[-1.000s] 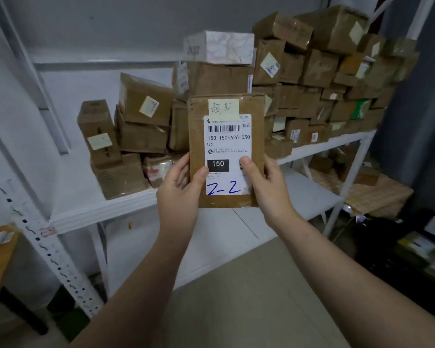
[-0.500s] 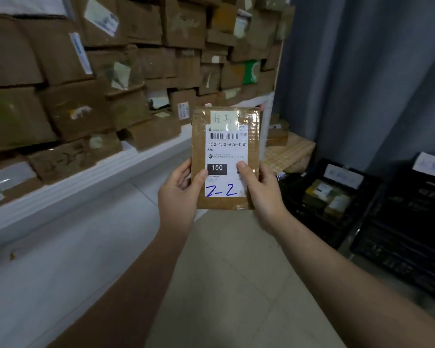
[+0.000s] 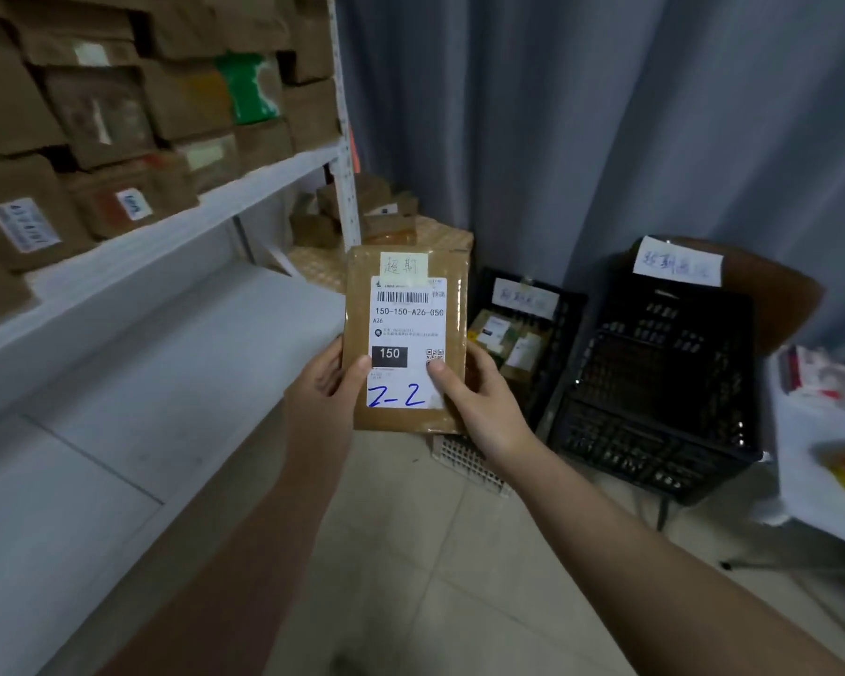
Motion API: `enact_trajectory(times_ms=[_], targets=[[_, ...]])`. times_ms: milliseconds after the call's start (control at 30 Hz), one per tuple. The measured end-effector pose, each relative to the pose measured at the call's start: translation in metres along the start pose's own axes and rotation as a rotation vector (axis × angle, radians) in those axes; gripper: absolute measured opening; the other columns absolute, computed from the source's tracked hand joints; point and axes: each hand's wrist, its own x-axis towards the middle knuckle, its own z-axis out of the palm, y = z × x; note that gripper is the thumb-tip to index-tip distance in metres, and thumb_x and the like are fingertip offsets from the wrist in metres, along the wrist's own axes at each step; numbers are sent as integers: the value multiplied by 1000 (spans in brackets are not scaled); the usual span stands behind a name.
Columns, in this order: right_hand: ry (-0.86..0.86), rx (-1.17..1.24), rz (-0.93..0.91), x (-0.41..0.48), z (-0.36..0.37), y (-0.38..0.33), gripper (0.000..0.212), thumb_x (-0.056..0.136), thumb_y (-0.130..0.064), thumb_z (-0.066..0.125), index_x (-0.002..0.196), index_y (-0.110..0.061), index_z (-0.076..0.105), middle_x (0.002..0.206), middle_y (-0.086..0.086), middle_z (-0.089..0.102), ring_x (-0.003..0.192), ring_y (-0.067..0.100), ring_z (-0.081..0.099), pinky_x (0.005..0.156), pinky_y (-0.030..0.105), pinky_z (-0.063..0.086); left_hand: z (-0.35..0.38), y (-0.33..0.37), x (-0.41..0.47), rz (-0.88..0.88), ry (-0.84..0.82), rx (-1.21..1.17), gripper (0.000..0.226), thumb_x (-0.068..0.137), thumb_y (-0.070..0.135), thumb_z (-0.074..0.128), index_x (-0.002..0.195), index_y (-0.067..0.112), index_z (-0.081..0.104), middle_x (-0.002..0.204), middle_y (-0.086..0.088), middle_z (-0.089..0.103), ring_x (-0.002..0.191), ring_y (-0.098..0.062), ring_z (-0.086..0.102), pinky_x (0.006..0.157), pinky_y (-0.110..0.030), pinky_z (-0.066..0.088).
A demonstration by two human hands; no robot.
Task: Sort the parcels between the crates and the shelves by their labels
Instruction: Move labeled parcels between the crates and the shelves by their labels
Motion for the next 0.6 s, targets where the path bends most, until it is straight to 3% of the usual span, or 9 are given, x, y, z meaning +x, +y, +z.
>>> enact_trajectory(times_ms=[133,300,500,600], targets=[[92,25,60,51,-18,19,35,84,-34,71,111,-34,49,110,-7,67,99,9,67,77,23,56,31,-24,47,-47,-86,46,31,91,19,63,96,49,62,86,30,69,80,3,68,58,-10,50],[174,9,107,133,-26,31,49,84,-37,71,125,-19,50,110,-4,67,93,7,68,69,17,54,60,-55,130,-95,-161,131,30,90,30,63,92,60,59,85,34,67,81,4,68,60,-13,52],[246,-21,202,229,-34,47,49,88,-36,66,129,-16,50,116,0,67,100,14,67,87,34,56,94,-96,233,-124,-309,193,28,91,25,62,94,53,62,90,26,70,86,-1,69,76,-31,55],[281,-12,256,261,-49,62,50,88,-35,66,132,-16,51,114,-3,67,99,11,67,82,27,56,119,-124,269,-167,-373,174,29,90,20,63,96,49,62,91,26,70,89,0,68,75,-23,54]])
